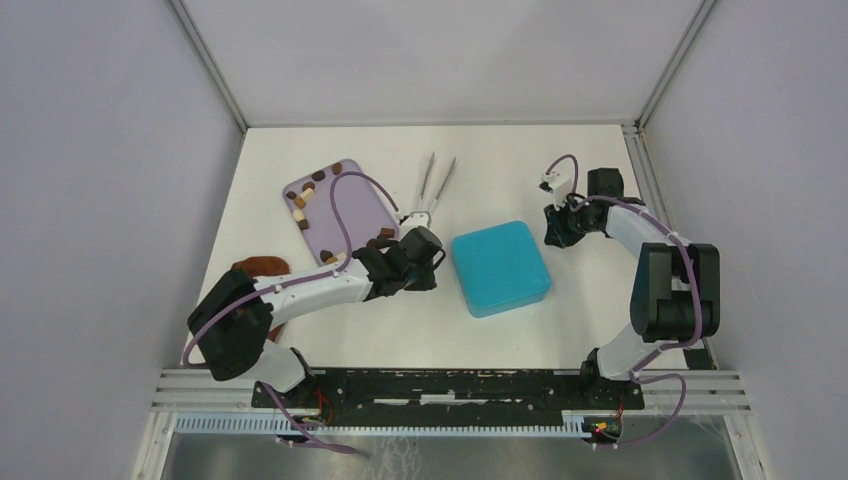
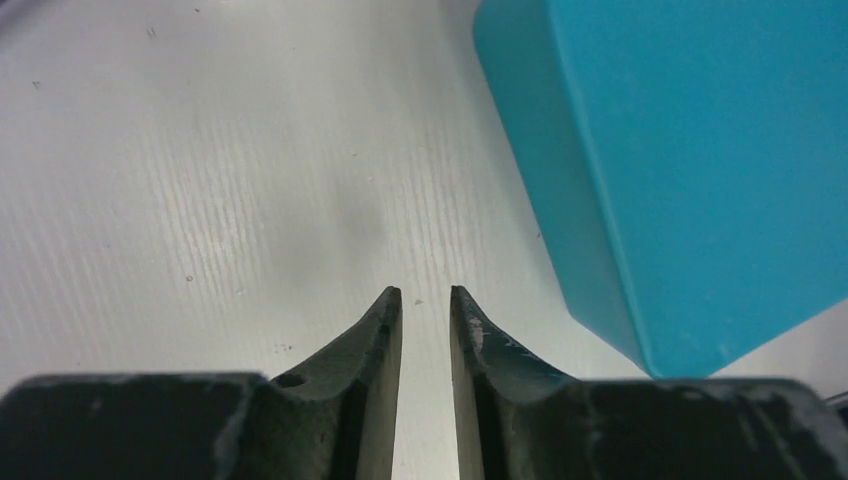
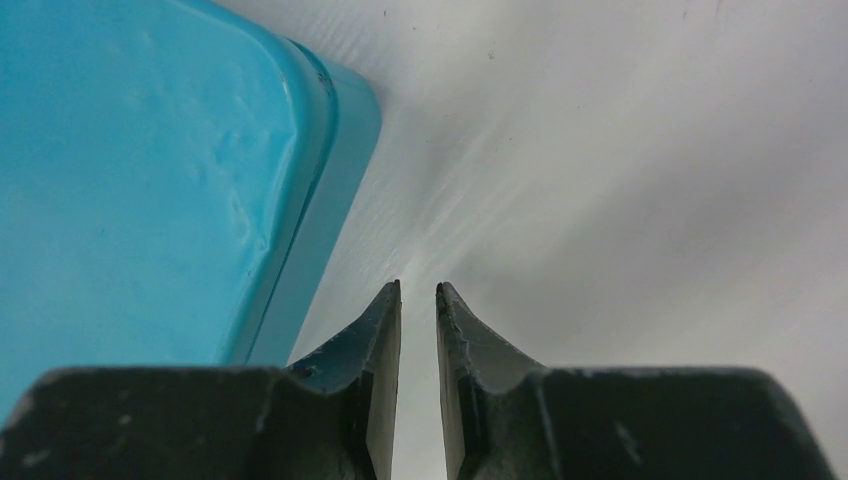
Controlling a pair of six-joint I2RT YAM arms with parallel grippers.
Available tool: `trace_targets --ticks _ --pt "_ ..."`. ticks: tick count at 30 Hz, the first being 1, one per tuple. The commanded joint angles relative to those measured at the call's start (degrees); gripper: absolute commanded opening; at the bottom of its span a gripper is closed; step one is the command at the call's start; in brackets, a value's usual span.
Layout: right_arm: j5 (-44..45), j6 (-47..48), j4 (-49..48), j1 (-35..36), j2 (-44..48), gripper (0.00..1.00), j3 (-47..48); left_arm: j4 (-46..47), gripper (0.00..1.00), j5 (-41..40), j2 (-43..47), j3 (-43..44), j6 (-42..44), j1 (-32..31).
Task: Pack the chocolate
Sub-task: Close the box lid on the packing box.
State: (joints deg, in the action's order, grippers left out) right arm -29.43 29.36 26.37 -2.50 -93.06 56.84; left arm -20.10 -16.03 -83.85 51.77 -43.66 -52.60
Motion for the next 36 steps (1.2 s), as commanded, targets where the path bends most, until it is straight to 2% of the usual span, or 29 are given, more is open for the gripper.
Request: trace_targets --ticks 1,6,16,21,26,32,36 --pt "-1.4 -0.9 -0.9 1.3 -1.4 0.24 -1.0 3.3 0.28 1.9 -3.8 1.5 -1.7 -0.2" --pt "-4.9 -1.2 -0.1 2.2 -2.3 0.24 -0.6 3.2 0.27 1.7 -4.0 0.8 -2.4 -0.4" --pt "-12.1 -1.9 1.4 8.8 -3.8 0.23 0.6 -1.6 0.26 -0.1 -3.3 0.1 -5.2 -0.5" --pt "-12.3 -2.2 0.8 9.9 -3.6 0.24 0.3 -3.4 0.26 -1.1 -2.4 0.1 -7.1 -0.6" --pt "-12.9 -2.2 0.8 10.0 -3.8 0.24 0.1 -9.5 0.25 -4.7 -6.7 4.8 -7.2 -0.6" --pt "-13.1 -2.0 1.3 10.2 -4.1 0.24 0.1 -5.9 0.24 -1.1 -11.4 10.9 -4.8 -0.7" --pt "-8.8 -2.5 0.6 10.1 -2.5 0.27 0.2 -6.8 0.24 -0.8 -14.0 14.6 -3.7 -0.7"
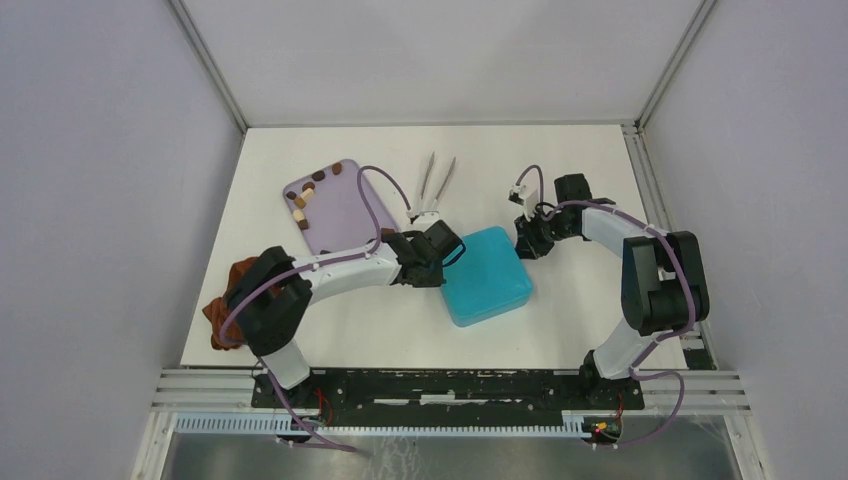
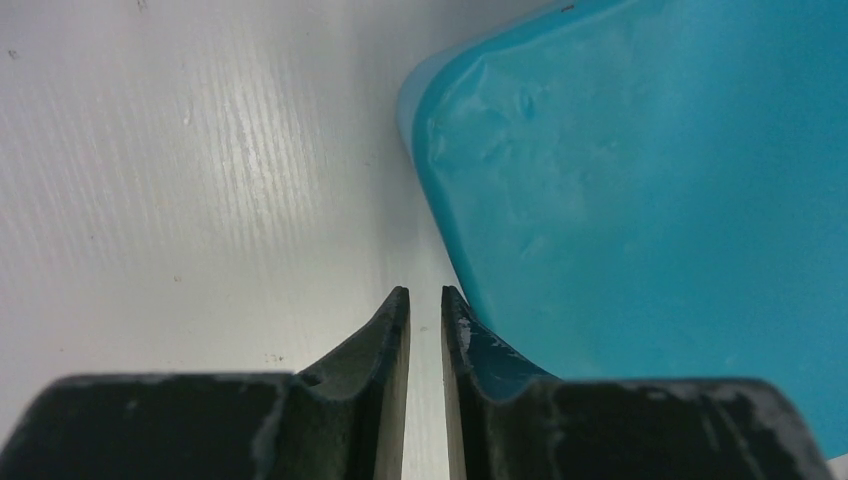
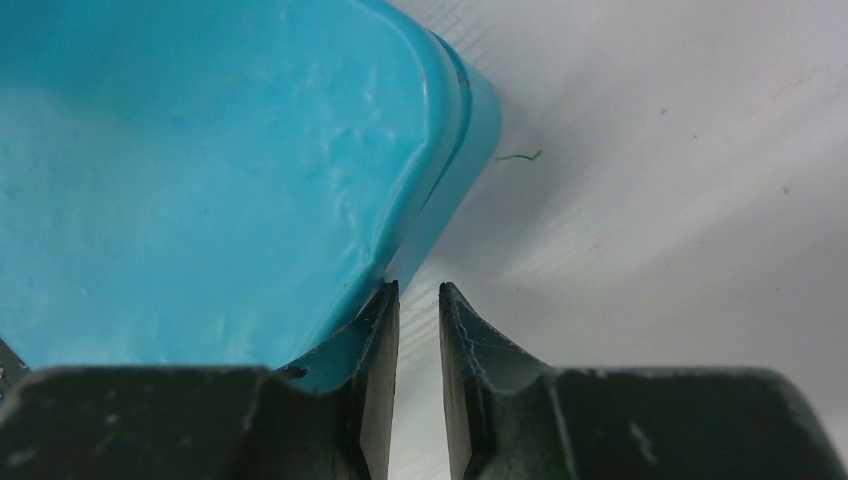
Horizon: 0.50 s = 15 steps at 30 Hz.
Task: Pack the chocolate
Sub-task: Close the box lid on the packing box.
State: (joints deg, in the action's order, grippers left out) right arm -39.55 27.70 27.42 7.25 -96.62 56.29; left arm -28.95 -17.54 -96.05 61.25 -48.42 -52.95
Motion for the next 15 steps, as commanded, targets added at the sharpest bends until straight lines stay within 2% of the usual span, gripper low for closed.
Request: trace_targets --ticks 1,7,10,13,15 --pt "3.0 -0.9 -0.7 0.2 1.8 0.31 1.0 1.8 0.24 0.6 -2.2 5.4 1.2 -0.4" --pt "11.8 0.3 -0.7 -3.0 6.6 0.46 4.1 1.6 0.24 0.6 -3.3 5.2 1.1 -0.4" --pt "12.6 1.4 -0.5 -5.8 9.6 0.53 5.6 1.7 0.24 0.6 -3.7 5.6 1.5 -0.3" --pt "9.1 2.6 0.0 -6.9 12.8 0.62 6.5 1.6 0.25 0.6 -4.2 6.5 2.1 -0.3" --pt "2.4 2.5 0.3 -6.9 14.1 0.71 6.1 1.6 0.25 0.5 -4.5 7.0 2.3 -0.3"
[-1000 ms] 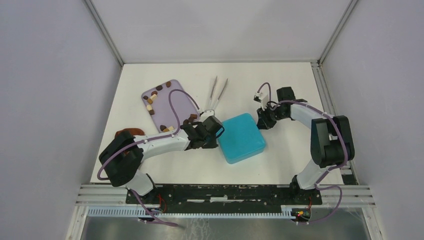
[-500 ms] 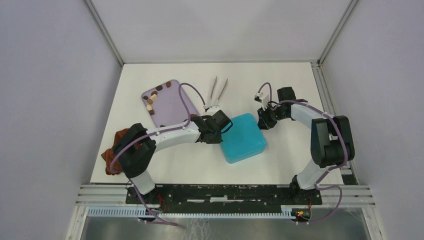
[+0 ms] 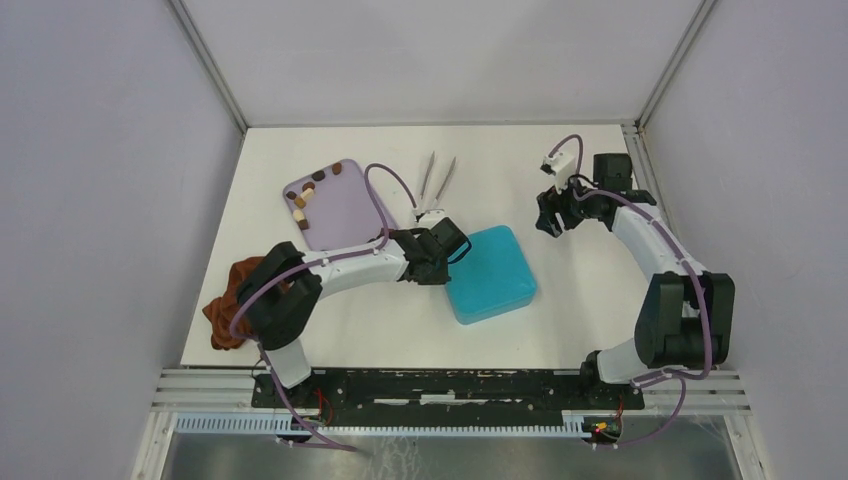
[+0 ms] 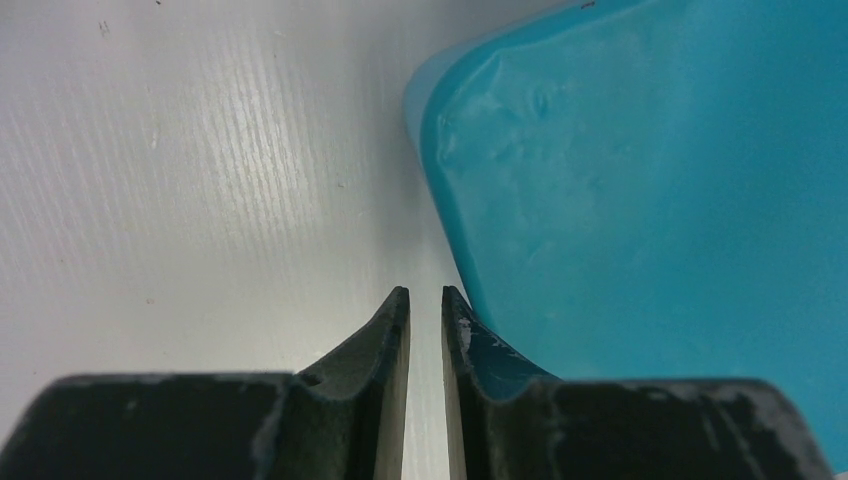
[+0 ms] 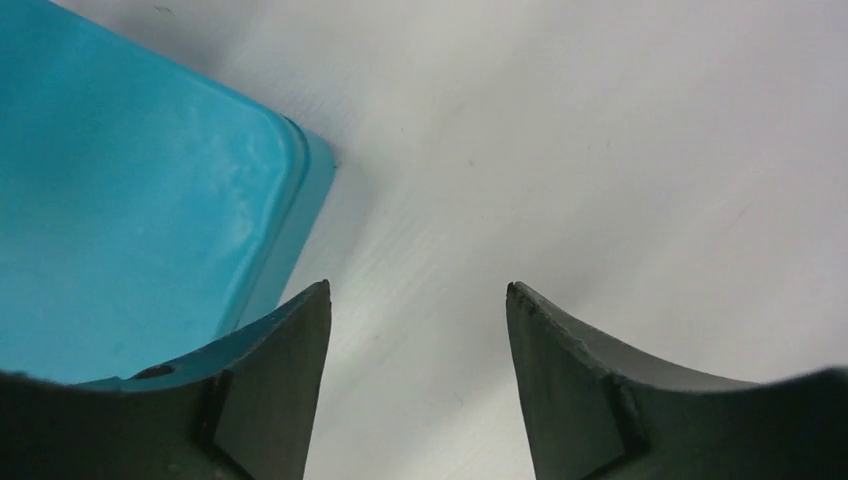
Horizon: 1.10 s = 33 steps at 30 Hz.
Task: Pack the chocolate
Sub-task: Close the box lid on the packing box.
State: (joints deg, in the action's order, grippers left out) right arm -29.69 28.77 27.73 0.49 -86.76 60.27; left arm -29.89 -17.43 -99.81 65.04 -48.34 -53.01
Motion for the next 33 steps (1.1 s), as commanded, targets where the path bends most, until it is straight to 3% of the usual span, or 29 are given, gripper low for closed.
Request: trace_targets --ticks 1,3,5,9,15,19,25,33 --pt "-12.5 1.2 0.3 -0.1 4.4 0.75 1.6 2.6 0.25 0.4 -0.8 3.3 2.3 -0.2" --pt "-22.5 -0.9 0.6 -0.1 3.5 0.79 0.3 2.6 0.25 0.6 -1.0 3.5 2.6 -0.1" --pt "-25.2 -2.1 1.1 0.5 1.5 0.80 -0.2 2.8 0.25 0.7 -1.3 3.5 2.8 0.1" --pt "-20.3 -3.1 0.0 0.7 -1.3 0.80 -1.0 3.4 0.25 1.1 -1.8 3.6 3.1 0.4" --pt "-20.1 -3.0 0.6 1.4 -6.6 0.79 -2.2 4.2 0.26 1.8 -2.3 3.8 3.4 0.5" --pt "-18.3 -3.5 0.1 1.5 -8.0 0.74 -2.4 4.4 0.26 2.1 -2.4 4.3 3.8 0.7" --pt "-12.3 -6.0 -1.8 1.4 -8.8 0.56 -1.7 5.1 0.27 3.1 -2.2 4.2 4.3 0.8" --pt "-10.2 -6.2 -2.6 1.6 -9.0 0.53 -2.1 6.0 0.31 1.9 5.6 -0.8 4.3 0.8"
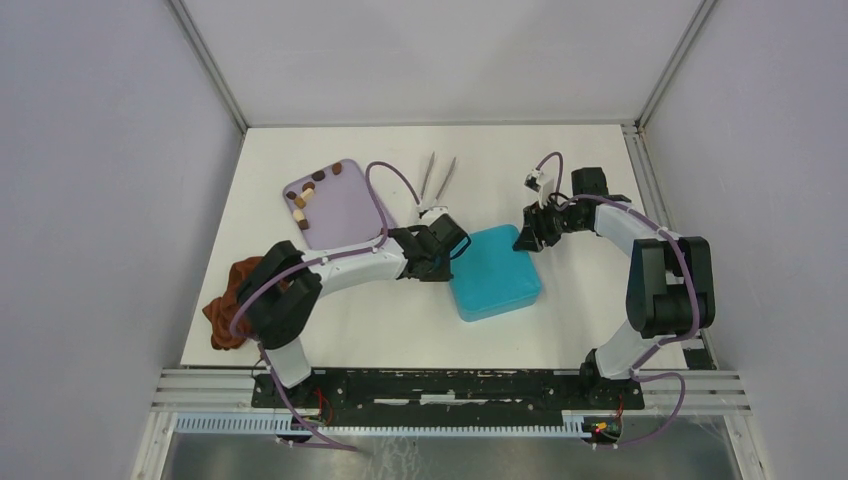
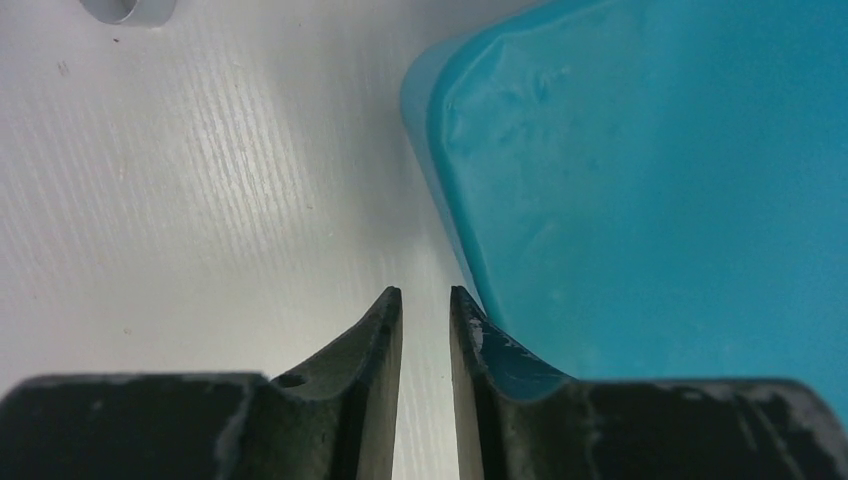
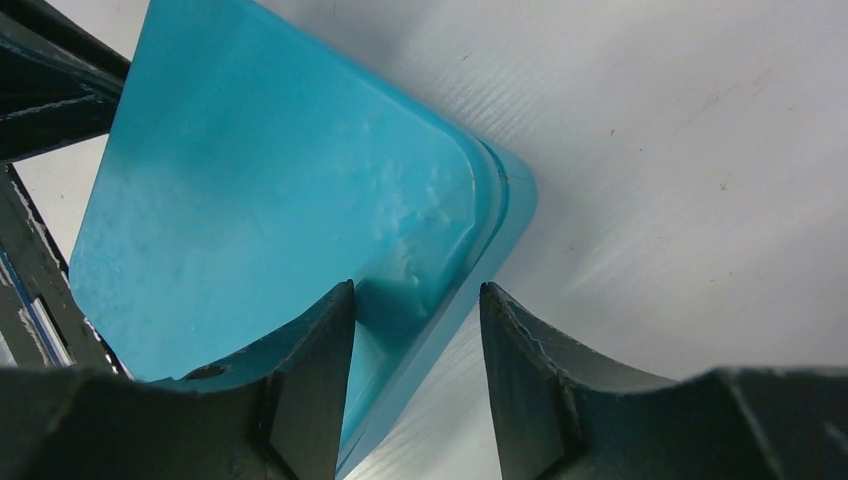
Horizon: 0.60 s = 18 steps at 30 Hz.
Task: Pack the chocolate
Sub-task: Close the box lid on the packing box.
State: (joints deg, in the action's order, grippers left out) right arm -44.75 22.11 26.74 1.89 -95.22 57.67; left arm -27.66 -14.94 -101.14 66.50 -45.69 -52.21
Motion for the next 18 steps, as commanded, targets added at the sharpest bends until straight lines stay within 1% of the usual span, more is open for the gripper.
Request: trace_targets --ticks 1,4,6,7,8,9,10,11,13,16,18 --pt "4.9 0.5 -1.5 0.2 -0.6 0.52 0.7 3.9 0.34 -1.1 8.9 -3.5 1.6 0.0" --pt "5.0 0.7 -1.4 0.3 -0.6 0.51 0.9 4.0 0.46 -2.4 16.0 -7.4 1.1 0.2" --pt "5.1 0.9 -1.4 0.3 -0.5 0.51 1.0 5.5 0.56 -1.4 20.9 -10.5 0.8 1.0" --pt "5.1 1.0 -1.4 0.4 -0.5 0.51 0.9 7.1 0.62 0.1 23.5 -12.3 0.8 1.9" --pt "5.0 1.0 -1.4 0.4 -0.6 0.51 0.8 9.2 0.71 2.2 25.9 -14.4 0.9 3.0" --pt "5.0 1.2 -1.4 0.4 -0.6 0.51 0.8 12.1 0.77 5.1 28.3 -16.8 0.8 4.4" --pt "4.9 1.2 -1.4 0.4 -0.6 0.51 0.9 15.5 0.80 8.4 30.3 -19.2 0.8 6.1" --pt "4.9 1.3 -1.4 0.4 -0.7 0.51 0.9 18.8 0.81 12.3 31.7 -22.2 0.7 7.5" --pt "5.0 1.4 -1.4 0.5 -0.7 0.51 0.9 24.2 0.81 18.3 33.1 -24.9 0.0 9.5" --pt "5.2 1.4 -1.3 0.5 -0.7 0.51 1.0 27.4 0.81 22.2 31.4 -24.9 -0.5 9.8" --pt "5.4 1.6 -1.3 0.5 -0.7 0.51 1.0 29.4 0.81 23.5 29.0 -24.3 -0.7 9.8"
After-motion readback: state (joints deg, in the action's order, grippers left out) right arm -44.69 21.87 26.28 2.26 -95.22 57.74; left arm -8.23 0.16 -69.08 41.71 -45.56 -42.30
